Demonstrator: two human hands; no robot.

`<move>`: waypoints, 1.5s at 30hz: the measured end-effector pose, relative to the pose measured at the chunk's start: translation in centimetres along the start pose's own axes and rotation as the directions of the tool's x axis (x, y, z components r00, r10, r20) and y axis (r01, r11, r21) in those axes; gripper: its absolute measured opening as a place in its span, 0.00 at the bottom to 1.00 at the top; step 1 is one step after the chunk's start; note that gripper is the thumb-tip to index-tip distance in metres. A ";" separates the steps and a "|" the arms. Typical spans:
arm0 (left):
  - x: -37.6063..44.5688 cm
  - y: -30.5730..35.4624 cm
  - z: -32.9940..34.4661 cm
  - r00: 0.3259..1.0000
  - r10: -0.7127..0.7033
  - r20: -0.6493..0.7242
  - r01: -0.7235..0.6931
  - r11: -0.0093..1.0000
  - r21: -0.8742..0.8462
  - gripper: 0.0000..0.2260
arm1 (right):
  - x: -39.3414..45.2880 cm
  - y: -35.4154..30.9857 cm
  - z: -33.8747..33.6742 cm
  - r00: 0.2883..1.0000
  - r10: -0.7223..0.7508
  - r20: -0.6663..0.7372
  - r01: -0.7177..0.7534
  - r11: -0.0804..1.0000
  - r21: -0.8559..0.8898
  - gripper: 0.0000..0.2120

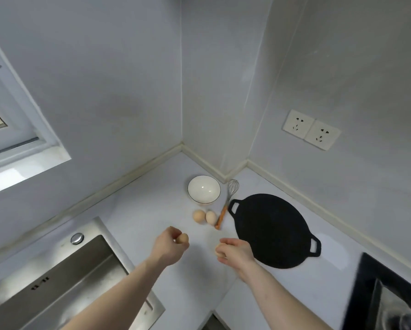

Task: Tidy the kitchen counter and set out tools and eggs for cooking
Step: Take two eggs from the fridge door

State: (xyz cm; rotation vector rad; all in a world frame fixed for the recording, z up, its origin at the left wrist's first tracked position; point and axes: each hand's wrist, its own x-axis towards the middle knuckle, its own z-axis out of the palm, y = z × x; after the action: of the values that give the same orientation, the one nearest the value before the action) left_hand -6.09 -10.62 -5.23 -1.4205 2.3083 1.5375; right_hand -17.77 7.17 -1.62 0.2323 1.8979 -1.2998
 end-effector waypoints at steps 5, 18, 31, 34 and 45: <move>4.1 -0.4 0.8 0.999 -0.013 -0.035 0.015 0.999 0.052 0.12 | 3.5 -0.8 3.0 0.995 0.000 -0.097 0.002 1.000 0.021 0.17; 11.2 0.7 2.5 0.994 0.061 -0.094 -0.059 0.998 0.023 0.12 | 9.8 -0.1 7.8 0.967 0.074 -0.245 -0.046 0.992 0.120 0.16; 13.0 0.4 3.2 0.990 0.116 -0.085 -0.122 0.990 -0.068 0.18 | 11.3 0.3 9.3 0.940 0.081 -0.332 -0.027 0.986 0.165 0.14; 12.9 -0.1 3.2 0.987 0.132 -0.091 -0.140 0.986 -0.092 0.19 | 11.4 0.5 9.3 0.942 0.065 -0.328 -0.012 0.987 0.160 0.16; 11.8 -0.9 2.5 0.992 0.114 -0.061 -0.119 0.987 -0.104 0.20 | 10.6 0.4 9.0 0.938 -0.009 -0.347 0.020 0.999 0.028 0.22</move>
State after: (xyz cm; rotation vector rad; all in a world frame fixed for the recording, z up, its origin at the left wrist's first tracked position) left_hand -13.45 -16.70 -12.69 -1.3897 2.4143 1.7001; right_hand -19.93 -3.21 -10.61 0.4923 2.1761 -1.3686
